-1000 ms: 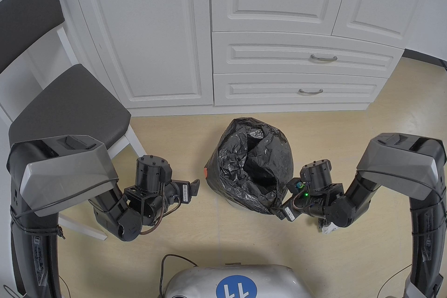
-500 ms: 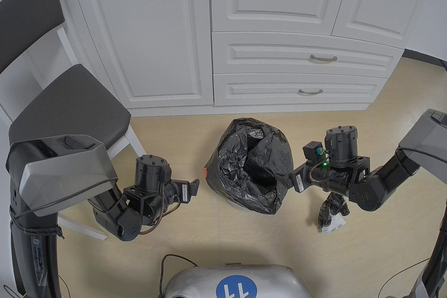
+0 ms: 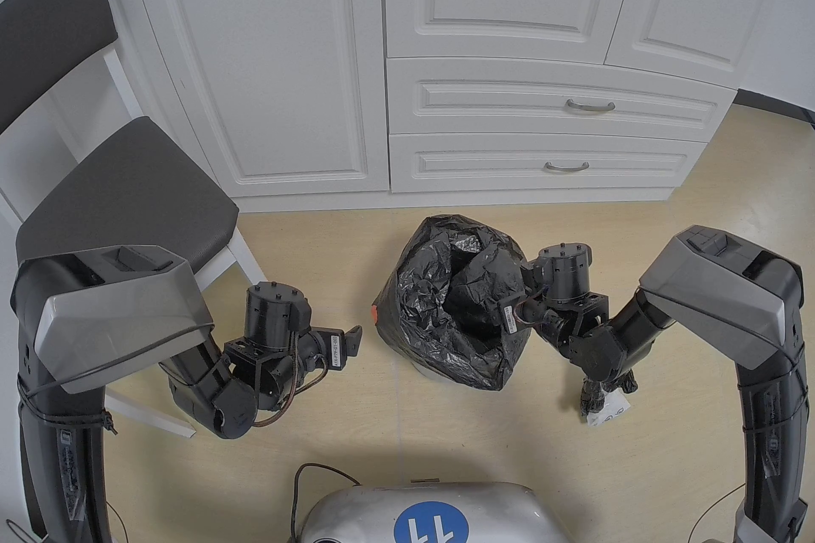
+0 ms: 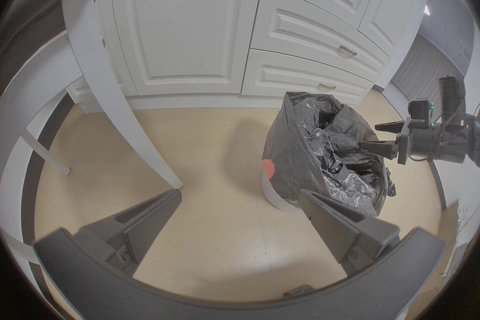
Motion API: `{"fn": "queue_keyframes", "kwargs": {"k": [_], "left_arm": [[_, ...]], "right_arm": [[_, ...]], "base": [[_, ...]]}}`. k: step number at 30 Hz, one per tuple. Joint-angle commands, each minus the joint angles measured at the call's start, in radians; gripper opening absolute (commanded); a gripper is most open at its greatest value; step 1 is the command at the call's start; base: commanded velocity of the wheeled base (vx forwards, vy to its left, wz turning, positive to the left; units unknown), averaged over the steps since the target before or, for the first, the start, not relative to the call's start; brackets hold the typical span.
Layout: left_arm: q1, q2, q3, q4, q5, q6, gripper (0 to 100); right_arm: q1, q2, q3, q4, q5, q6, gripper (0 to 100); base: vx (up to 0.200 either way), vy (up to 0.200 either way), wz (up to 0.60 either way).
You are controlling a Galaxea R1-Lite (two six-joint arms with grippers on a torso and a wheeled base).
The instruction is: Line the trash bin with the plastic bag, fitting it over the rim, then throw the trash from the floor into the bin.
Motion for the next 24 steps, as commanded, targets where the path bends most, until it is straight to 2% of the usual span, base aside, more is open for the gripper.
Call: {"fn": "queue_keyframes", "kwargs": {"k": [1, 8, 10, 24], "left_arm": [[0.001, 0.001, 0.000, 0.000, 0.000, -0.001, 100], [0.001, 0.001, 0.000, -0.002, 0.000, -0.001, 100], [0.003, 0.001, 0.000, -0.002, 0.000, -0.001, 100], [0.004, 0.003, 0.003, -0.022, 0.000, -0.001, 100]], "right_arm": [[-0.026, 0.027, -0.021, -0.011, -0.008, -0.004, 100], [-0.086, -0.016, -0.019, -0.002, -0.008, -0.018, 100], [-0.109, -0.030, -0.008, -0.001, -0.008, -0.044, 100], [-0.169, -0.047, -0.024, 0.045, -0.006, -0.055, 100]], "base": [[0.000, 0.000, 0.00], [0.000, 0.000, 0.00], [0.000, 0.000, 0.00], [0.000, 0.000, 0.00]]}}
